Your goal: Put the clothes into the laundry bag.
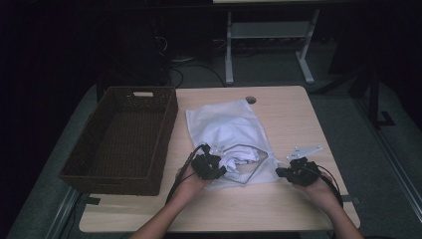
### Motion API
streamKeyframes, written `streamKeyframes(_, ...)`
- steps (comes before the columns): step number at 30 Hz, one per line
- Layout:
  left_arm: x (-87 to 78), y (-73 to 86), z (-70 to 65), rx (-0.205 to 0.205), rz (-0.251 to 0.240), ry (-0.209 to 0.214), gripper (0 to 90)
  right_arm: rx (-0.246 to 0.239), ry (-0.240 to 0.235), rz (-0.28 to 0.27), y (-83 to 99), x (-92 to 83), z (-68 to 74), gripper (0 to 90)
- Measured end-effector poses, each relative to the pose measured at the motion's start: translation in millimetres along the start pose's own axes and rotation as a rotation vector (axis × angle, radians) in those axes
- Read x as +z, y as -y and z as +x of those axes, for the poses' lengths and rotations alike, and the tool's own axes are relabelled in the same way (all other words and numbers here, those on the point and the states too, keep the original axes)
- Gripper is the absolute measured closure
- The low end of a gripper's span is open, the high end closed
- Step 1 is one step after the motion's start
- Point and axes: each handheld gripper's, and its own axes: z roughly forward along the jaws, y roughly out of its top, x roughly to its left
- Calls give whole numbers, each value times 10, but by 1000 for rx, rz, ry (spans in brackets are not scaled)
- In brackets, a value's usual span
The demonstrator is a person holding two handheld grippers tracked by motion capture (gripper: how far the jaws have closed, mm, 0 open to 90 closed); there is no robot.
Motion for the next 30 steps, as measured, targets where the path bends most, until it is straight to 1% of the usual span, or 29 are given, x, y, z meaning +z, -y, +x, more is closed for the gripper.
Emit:
streamKeyframes(2,-26,-27,15,-15,-18,17,856,-4,0,-2,-4,-8,4,875)
streamKeyframes(3,-48,-40,20,-21,-27,22,860,-8,4,-11,-12,-25,12,846)
streamKeyframes(4,-71,-52,27,-24,-37,25,862,-21,7,-22,-29,-55,32,773)
streamKeyframes(5,-94,-63,32,-29,-45,26,863,-46,8,-49,-54,-94,66,737)
streamKeyframes(6,-115,-74,40,-33,-52,27,863,-62,-5,-78,-84,-140,108,722)
streamKeyframes(8,-151,-104,56,-40,-67,34,863,-92,-49,-128,-152,-196,207,703)
streamKeyframes(9,-158,-113,60,-38,-66,33,863,-115,-86,-146,-202,-181,296,709)
streamKeyframes(11,-168,-131,64,-38,-69,31,863,-132,-124,-154,-249,-122,380,753)
streamKeyframes(14,-174,-152,63,-38,-73,30,863,-159,-162,-130,-348,95,511,832)
streamKeyframes(16,-172,-156,59,-42,-75,29,863,-175,-168,-107,-412,279,559,879)
streamKeyframes(17,-172,-158,61,-44,-76,30,863,-172,-171,-92,-428,336,568,892)
streamKeyframes(18,-172,-160,62,-47,-77,31,863,-182,-164,-71,-440,409,570,898)
streamKeyframes(20,-165,-162,63,-54,-83,31,863,-182,-148,-44,-435,525,576,900)
streamKeyframes(22,-154,-170,65,-56,-85,33,863,-184,-141,-16,-410,590,595,900)
streamKeyframes(26,-93,-206,58,-72,-92,29,863,-199,-143,-17,-398,614,643,900)
streamKeyframes(30,4,-257,74,-98,-94,7,863,-208,-134,-13,-393,607,674,900)
